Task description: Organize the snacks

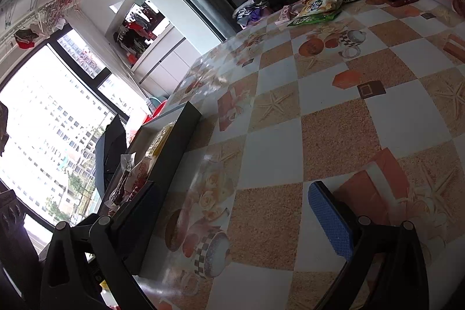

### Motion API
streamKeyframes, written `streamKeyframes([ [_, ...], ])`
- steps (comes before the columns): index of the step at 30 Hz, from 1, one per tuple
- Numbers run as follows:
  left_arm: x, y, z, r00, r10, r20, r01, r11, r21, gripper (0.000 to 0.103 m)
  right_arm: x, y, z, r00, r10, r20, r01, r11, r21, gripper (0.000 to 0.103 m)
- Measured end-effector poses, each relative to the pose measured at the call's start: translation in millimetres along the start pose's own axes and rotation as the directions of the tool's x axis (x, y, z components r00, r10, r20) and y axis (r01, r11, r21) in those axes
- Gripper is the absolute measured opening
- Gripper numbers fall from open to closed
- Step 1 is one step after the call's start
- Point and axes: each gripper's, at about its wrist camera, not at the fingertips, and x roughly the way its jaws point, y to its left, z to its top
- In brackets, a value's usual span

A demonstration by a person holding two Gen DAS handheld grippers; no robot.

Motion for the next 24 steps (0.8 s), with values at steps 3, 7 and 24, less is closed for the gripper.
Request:
streamKeyframes([
  [3, 1.7, 0.7, -3.7, 1.000, 0.003, -0.010, -0.003, 1.000, 0.000, 0.103, -0.6, 1.3, 1.4, 1.000, -0.008, -0.016, 0.008, 1.000, -0.003, 0.102],
  [7, 6.8, 0.7, -6.1, 0.999, 0.042, -0.034, -0.041, 0.999, 0.010, 0.103, -2.1, 12.4, -0.3, 0.990, -0.130, -0.052, 0.126, 0.990, -0.068, 0.102],
  [24, 10.5, 81.4, 0.0, 0.972, 0.196, -0.133, -0.209, 0.974, -0.093, 0.103, 35.7, 103.2, 12.1, 0.925, -0.313, -0.216, 0.225, 0.908, -0.355, 0.102],
])
